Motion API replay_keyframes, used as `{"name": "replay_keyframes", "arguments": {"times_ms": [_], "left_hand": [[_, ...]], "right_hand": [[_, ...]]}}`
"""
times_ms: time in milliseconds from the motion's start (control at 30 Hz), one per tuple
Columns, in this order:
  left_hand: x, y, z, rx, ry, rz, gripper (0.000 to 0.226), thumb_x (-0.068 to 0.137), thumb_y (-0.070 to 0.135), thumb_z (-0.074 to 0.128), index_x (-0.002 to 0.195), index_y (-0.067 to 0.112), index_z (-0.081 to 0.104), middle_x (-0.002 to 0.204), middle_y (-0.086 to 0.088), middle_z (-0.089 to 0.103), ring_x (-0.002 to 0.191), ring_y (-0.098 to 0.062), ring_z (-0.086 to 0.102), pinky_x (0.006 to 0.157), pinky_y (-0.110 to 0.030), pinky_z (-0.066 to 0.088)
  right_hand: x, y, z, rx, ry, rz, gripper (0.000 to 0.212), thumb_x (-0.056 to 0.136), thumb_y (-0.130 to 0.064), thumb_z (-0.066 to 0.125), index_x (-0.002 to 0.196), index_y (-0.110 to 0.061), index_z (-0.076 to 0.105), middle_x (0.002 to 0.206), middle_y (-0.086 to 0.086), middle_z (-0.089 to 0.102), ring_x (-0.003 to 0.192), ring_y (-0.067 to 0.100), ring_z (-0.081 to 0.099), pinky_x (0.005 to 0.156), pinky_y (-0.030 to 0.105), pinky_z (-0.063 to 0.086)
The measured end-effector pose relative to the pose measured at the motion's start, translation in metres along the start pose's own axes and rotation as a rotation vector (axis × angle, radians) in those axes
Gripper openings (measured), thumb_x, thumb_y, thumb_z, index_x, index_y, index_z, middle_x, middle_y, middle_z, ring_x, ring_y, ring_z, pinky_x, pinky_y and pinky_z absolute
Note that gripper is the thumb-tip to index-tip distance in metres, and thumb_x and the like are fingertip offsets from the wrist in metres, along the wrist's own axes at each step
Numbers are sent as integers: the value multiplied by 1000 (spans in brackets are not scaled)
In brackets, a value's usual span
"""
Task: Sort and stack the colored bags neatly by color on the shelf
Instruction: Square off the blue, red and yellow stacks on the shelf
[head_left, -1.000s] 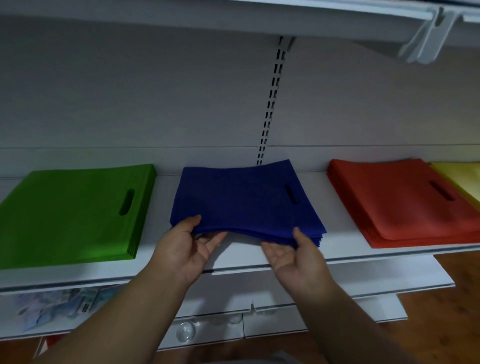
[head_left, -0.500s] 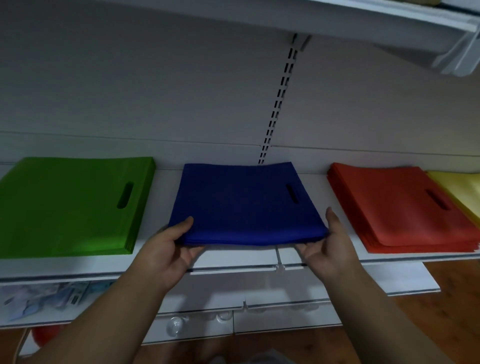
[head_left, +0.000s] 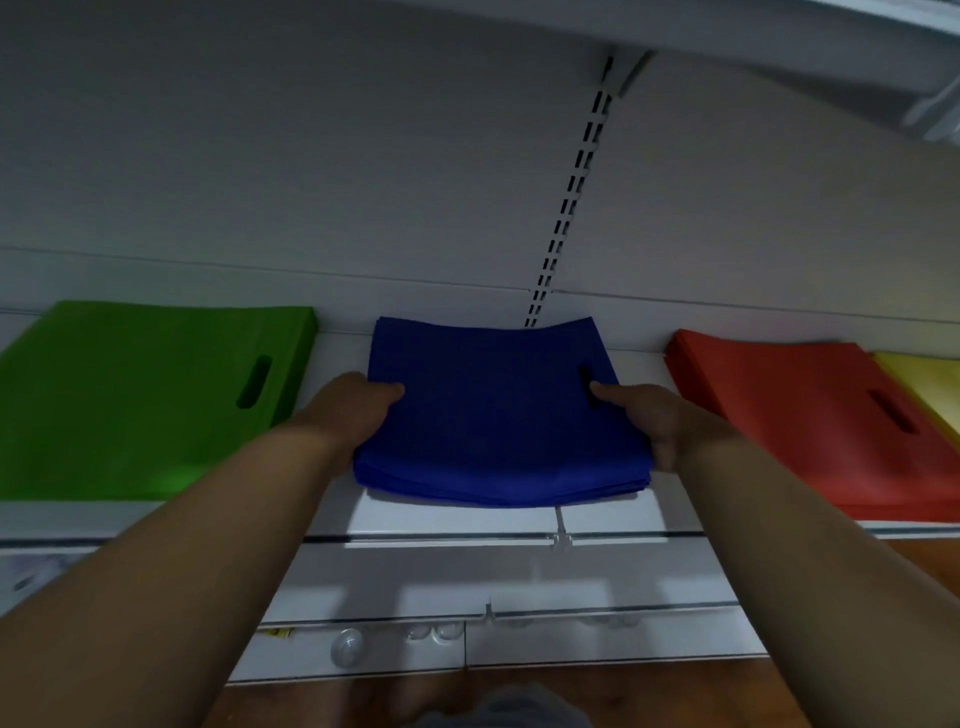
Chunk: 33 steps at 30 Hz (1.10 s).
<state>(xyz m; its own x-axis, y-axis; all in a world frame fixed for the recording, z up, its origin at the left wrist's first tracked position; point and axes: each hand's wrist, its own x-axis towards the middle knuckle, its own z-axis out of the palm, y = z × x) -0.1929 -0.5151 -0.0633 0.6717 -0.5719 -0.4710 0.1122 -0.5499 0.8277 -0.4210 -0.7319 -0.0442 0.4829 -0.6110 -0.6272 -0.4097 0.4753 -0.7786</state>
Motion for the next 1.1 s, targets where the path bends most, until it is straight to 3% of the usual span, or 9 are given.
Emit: {"name": "replay_keyframes", "arguments": {"times_ms": [133,233,333,500,600,667,733,867,1100], "left_hand": [[-5,-9,6,74,103,126,39,101,27,49,137,13,51,123,-6,60,97,-23,61,86,-34,50],[-5,-10,2,40,71,47,33,99,18,52,130,7,55,111,-7,63,94,-26,63,86,-40,53],[-1,1,-2,-36,52,-43,31,92,11,59,122,0,58,109,-18,66,97,-36,65,90,-51,54],[0,19,2,-50,41,-70,6,94,5,55,93,3,60,95,-19,65,85,-34,63,86,-47,53],[8,9,2,-242,55,-35,28,96,13,57,123,6,58,124,-13,61,98,-30,62,89,-39,51],[11,1,0,-421,59,-1,59,97,27,59,149,12,37,141,-5,47,117,-23,53,94,-32,43],[17,-9,0,-545,16,-3,67,94,40,62,150,16,36,145,-4,47,119,-21,55,93,-32,46],[15,-15,1,-597,-6,8,37,97,45,54,111,14,69,106,-5,74,86,-16,72,68,-26,54],[10,-16,8,-673,31,62,27,99,42,52,103,21,69,89,7,76,75,-5,72,55,-16,53]], "right_hand": [[4,12,-6,29,-16,-172,27,93,-17,64,117,-6,61,101,15,74,88,29,73,68,36,60],[8,18,-7,44,-24,-172,30,94,-14,63,121,-2,60,103,17,73,90,31,72,68,39,60],[7,14,-6,31,-8,-142,31,96,-26,62,114,0,65,103,19,73,90,31,72,70,39,61],[10,10,-4,22,-8,-202,47,98,-53,47,114,-13,68,107,14,73,97,32,70,86,48,57],[17,20,-8,133,-11,-204,57,94,-67,37,110,-23,70,112,9,72,101,30,69,88,48,57],[17,24,-7,159,-62,-203,58,94,-69,30,110,-29,69,109,3,73,98,24,71,75,38,60],[22,30,-8,150,-117,-212,62,95,-69,23,117,-29,65,110,-1,73,96,18,71,67,30,59],[29,31,-12,95,-169,-260,63,92,-74,18,123,-38,59,110,-12,72,100,8,69,76,27,55],[35,34,-12,-13,-188,-284,74,81,-87,27,141,-47,43,140,-14,55,122,11,58,89,29,53]]}}
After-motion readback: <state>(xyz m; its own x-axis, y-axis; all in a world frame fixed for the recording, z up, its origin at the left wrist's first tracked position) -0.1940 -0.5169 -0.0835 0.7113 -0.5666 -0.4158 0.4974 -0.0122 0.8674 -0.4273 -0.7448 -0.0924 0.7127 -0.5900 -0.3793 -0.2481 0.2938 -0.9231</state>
